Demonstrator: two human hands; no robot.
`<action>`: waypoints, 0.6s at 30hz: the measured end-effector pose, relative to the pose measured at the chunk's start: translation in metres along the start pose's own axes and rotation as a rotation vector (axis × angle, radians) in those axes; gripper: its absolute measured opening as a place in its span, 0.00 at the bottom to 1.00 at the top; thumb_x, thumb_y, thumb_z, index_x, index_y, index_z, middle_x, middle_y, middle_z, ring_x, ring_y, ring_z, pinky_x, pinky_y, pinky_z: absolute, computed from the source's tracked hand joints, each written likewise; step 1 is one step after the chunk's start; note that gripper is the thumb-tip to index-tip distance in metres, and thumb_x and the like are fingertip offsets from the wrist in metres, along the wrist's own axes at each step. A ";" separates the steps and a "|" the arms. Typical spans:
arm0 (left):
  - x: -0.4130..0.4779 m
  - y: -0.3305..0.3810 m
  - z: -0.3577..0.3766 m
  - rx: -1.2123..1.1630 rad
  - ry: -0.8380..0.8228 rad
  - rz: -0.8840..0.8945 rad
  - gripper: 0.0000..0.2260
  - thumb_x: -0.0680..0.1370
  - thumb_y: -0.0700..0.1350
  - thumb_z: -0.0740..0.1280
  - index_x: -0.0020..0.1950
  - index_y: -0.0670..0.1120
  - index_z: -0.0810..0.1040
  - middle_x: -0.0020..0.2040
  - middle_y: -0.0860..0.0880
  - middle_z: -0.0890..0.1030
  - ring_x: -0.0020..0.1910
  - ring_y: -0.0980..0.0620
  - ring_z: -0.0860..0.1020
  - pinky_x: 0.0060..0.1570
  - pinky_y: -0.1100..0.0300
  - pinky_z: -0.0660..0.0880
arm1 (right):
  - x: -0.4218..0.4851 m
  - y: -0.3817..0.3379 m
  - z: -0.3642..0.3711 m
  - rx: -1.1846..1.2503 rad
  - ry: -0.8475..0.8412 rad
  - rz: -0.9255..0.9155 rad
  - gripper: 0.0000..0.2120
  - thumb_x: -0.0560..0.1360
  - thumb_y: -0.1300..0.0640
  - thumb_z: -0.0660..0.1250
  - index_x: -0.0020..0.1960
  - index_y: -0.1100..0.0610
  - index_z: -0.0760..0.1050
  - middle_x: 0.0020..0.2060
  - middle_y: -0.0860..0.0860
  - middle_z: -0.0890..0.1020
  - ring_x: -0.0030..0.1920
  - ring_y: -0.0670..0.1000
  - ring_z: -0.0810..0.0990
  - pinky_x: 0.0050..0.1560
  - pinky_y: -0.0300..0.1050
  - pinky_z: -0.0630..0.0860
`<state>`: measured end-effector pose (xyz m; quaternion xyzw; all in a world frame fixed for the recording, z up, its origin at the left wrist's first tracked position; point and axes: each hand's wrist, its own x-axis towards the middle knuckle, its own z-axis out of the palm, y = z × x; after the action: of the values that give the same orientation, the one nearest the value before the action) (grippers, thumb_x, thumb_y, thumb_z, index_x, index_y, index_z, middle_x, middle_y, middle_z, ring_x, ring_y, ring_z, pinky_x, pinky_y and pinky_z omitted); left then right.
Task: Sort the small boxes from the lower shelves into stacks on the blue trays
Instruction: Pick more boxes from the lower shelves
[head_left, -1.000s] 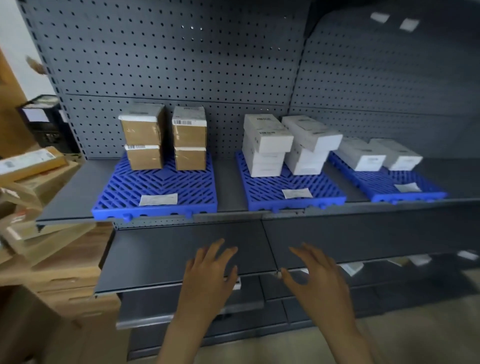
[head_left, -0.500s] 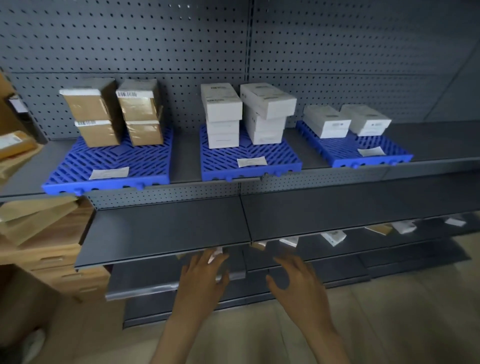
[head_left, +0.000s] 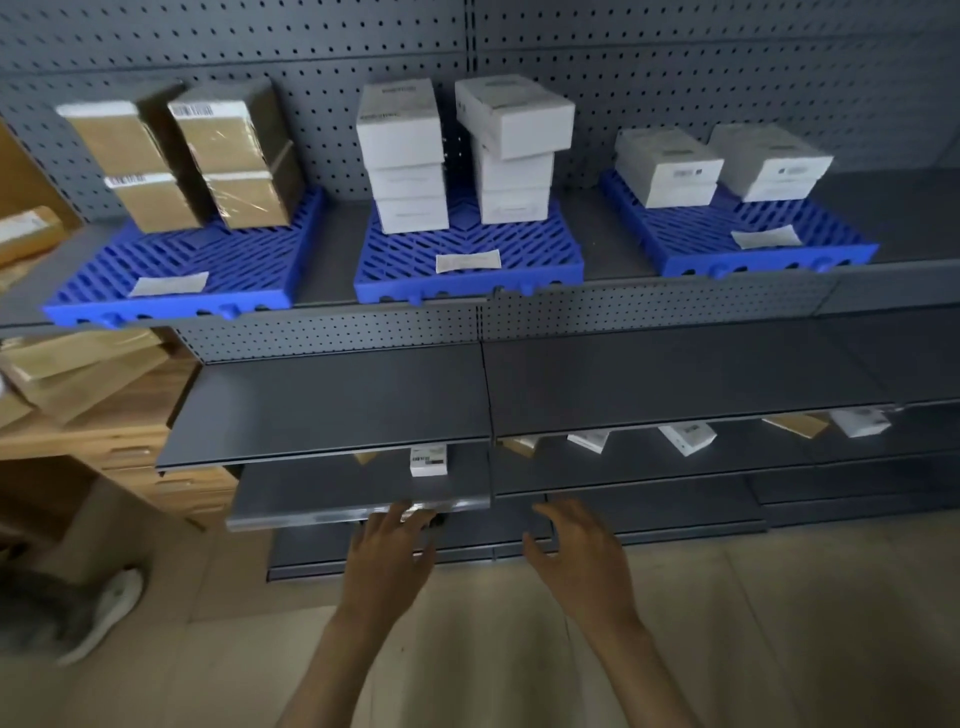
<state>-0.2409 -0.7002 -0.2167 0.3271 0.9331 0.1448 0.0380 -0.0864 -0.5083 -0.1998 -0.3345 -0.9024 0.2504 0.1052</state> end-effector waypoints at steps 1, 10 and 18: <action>0.002 -0.003 0.009 0.003 -0.015 -0.005 0.17 0.75 0.49 0.73 0.65 0.56 0.79 0.65 0.51 0.79 0.60 0.42 0.79 0.57 0.44 0.78 | 0.003 0.004 0.007 -0.013 -0.006 -0.003 0.21 0.71 0.42 0.68 0.63 0.45 0.80 0.59 0.46 0.81 0.57 0.54 0.81 0.54 0.52 0.81; 0.058 -0.055 0.128 0.000 -0.010 -0.059 0.17 0.77 0.52 0.71 0.66 0.56 0.78 0.67 0.51 0.77 0.63 0.43 0.77 0.57 0.43 0.78 | 0.063 0.059 0.123 -0.078 -0.071 -0.019 0.21 0.73 0.42 0.65 0.65 0.45 0.79 0.60 0.47 0.82 0.61 0.53 0.79 0.60 0.52 0.78; 0.121 -0.124 0.251 0.051 0.026 -0.074 0.22 0.78 0.55 0.69 0.72 0.56 0.74 0.73 0.50 0.73 0.67 0.42 0.74 0.60 0.42 0.76 | 0.136 0.111 0.272 -0.080 -0.138 -0.093 0.20 0.78 0.45 0.66 0.69 0.45 0.75 0.66 0.48 0.79 0.65 0.54 0.78 0.62 0.51 0.77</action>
<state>-0.3687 -0.6553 -0.4903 0.2915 0.9483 0.1236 0.0228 -0.2245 -0.4505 -0.4871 -0.2780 -0.9314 0.2313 0.0406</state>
